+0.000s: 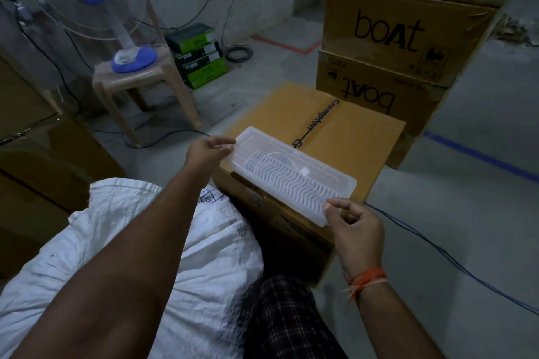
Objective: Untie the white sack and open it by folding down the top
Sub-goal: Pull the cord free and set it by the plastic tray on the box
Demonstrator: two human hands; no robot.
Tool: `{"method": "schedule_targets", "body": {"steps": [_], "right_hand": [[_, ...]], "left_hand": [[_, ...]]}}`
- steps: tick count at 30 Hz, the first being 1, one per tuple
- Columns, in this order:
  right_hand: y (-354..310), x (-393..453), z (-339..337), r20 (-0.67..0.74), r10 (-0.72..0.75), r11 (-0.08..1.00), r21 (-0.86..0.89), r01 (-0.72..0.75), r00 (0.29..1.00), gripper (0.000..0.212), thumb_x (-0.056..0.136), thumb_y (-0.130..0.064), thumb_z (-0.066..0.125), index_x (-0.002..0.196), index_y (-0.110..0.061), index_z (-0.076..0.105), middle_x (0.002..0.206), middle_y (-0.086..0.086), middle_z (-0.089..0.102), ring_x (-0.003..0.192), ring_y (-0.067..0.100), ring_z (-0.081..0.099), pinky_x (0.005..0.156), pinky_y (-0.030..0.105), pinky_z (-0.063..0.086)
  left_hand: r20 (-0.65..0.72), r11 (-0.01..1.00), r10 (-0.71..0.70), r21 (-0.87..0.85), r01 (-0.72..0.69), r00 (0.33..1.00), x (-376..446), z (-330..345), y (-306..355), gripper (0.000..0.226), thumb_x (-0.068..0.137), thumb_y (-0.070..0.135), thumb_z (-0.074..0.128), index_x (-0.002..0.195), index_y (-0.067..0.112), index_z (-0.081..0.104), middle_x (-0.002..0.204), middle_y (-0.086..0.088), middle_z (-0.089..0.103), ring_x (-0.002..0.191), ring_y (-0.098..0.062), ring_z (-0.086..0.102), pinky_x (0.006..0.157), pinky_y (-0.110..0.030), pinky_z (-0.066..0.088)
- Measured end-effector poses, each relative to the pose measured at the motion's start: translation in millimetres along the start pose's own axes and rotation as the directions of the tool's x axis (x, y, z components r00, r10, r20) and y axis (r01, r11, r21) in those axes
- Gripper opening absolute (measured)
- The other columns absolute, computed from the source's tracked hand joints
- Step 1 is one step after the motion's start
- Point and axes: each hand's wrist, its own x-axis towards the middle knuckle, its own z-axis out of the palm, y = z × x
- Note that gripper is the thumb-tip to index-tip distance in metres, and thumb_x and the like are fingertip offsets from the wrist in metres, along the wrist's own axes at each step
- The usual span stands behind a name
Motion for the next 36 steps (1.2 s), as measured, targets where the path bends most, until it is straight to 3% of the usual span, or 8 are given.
{"method": "schedule_targets", "body": {"steps": [2, 5, 14, 19, 22, 27, 32, 36], "right_hand": [[-1.8, 6.7, 2.2, -0.036, 0.001, 1.000, 0.023, 0.000, 0.999, 0.005, 0.086, -0.027, 0.081, 0.088, -0.031, 0.080, 0.101, 0.010, 0.073, 0.082, 0.018, 0.071, 0.077, 0.036, 0.063], [-7.5, 23.6, 7.8, -0.105, 0.005, 0.999, 0.048, 0.000, 0.994, 0.007, 0.088, -0.029, 0.078, 0.089, -0.036, 0.079, 0.106, 0.009, 0.073, 0.088, 0.018, 0.072, 0.082, 0.036, 0.063], [-8.0, 56.0, 21.6, -0.199, 0.049, 0.998, 0.038, -0.042, 0.979, 0.003, 0.084, -0.036, 0.075, 0.084, -0.034, 0.077, 0.101, 0.005, 0.076, 0.083, 0.020, 0.074, 0.078, 0.047, 0.065], [-11.3, 52.7, 22.7, -0.172, 0.043, 0.999, 0.012, -0.041, 0.984, 0.005, 0.088, -0.029, 0.076, 0.092, -0.030, 0.080, 0.087, 0.006, 0.076, 0.078, 0.029, 0.073, 0.073, 0.048, 0.065], [-13.4, 39.6, 15.2, -0.122, 0.050, 0.998, 0.042, -0.045, 0.991, 0.006, 0.089, -0.029, 0.075, 0.092, -0.031, 0.079, 0.097, 0.000, 0.077, 0.086, 0.016, 0.074, 0.078, 0.038, 0.065], [-12.9, -0.1, 5.3, -0.026, 0.064, 0.990, 0.128, -0.061, 0.998, 0.013, 0.092, -0.016, 0.075, 0.088, -0.028, 0.077, 0.089, -0.015, 0.076, 0.075, -0.010, 0.068, 0.066, 0.007, 0.051], [-6.4, -8.4, 13.9, -0.033, 0.033, 0.998, 0.060, -0.031, 0.999, 0.009, 0.091, -0.021, 0.077, 0.088, -0.029, 0.078, 0.103, -0.001, 0.077, 0.090, 0.010, 0.071, 0.080, 0.030, 0.059], [-4.4, -3.1, 19.4, -0.074, 0.008, 1.000, 0.004, -0.008, 0.997, 0.006, 0.088, -0.028, 0.078, 0.087, -0.034, 0.079, 0.104, 0.005, 0.074, 0.087, 0.018, 0.071, 0.085, 0.042, 0.063]], "left_hand": [[-0.014, 1.000, 0.016, 0.019, -0.016, 1.000, 6.9, 2.1, 3.2, 0.018, 0.102, 0.007, 0.073, 0.118, 0.011, 0.079, 0.093, -0.007, 0.076, 0.065, 0.001, 0.067, 0.060, -0.016, 0.046], [-0.014, 0.997, 0.034, 0.065, -0.033, 0.999, 19.2, 9.6, 13.5, 0.025, 0.103, 0.011, 0.072, 0.127, 0.008, 0.079, 0.109, -0.013, 0.078, 0.084, -0.015, 0.068, 0.067, -0.021, 0.047], [-0.004, 0.978, 0.083, 0.192, -0.081, 0.997, 48.5, 30.8, 26.9, 0.018, 0.097, 0.009, 0.080, 0.115, 0.013, 0.085, 0.105, -0.014, 0.081, 0.095, -0.024, 0.071, 0.087, -0.033, 0.055], [-0.012, 0.978, 0.100, 0.183, -0.096, 0.995, 46.4, 28.3, 23.9, 0.021, 0.099, 0.010, 0.078, 0.119, 0.010, 0.084, 0.107, -0.019, 0.081, 0.082, -0.021, 0.068, 0.084, -0.034, 0.054], [-0.043, 0.990, 0.091, 0.112, -0.086, 0.995, 36.1, 18.6, 15.7, 0.025, 0.097, 0.015, 0.081, 0.121, 0.009, 0.083, 0.108, -0.018, 0.081, 0.089, -0.022, 0.072, 0.087, -0.035, 0.056], [-0.084, 0.995, -0.033, -0.101, 0.024, 0.996, 6.1, 0.3, -13.0, 0.017, 0.096, 0.016, 0.083, 0.112, 0.013, 0.082, 0.090, -0.005, 0.077, 0.077, -0.016, 0.067, 0.068, -0.025, 0.056], [-0.093, 0.977, -0.001, -0.210, -0.018, 0.996, -8.0, -7.5, -21.4, 0.013, 0.094, 0.003, 0.081, 0.104, 0.012, 0.081, 0.094, -0.020, 0.077, 0.082, -0.026, 0.070, 0.082, -0.032, 0.060], [-0.115, 0.991, 0.000, -0.131, -0.015, 0.993, -5.4, -4.3, -16.9, 0.017, 0.097, 0.002, 0.078, 0.114, 0.001, 0.081, 0.069, 0.002, 0.076, 0.065, -0.011, 0.066, 0.065, -0.019, 0.055]]}}
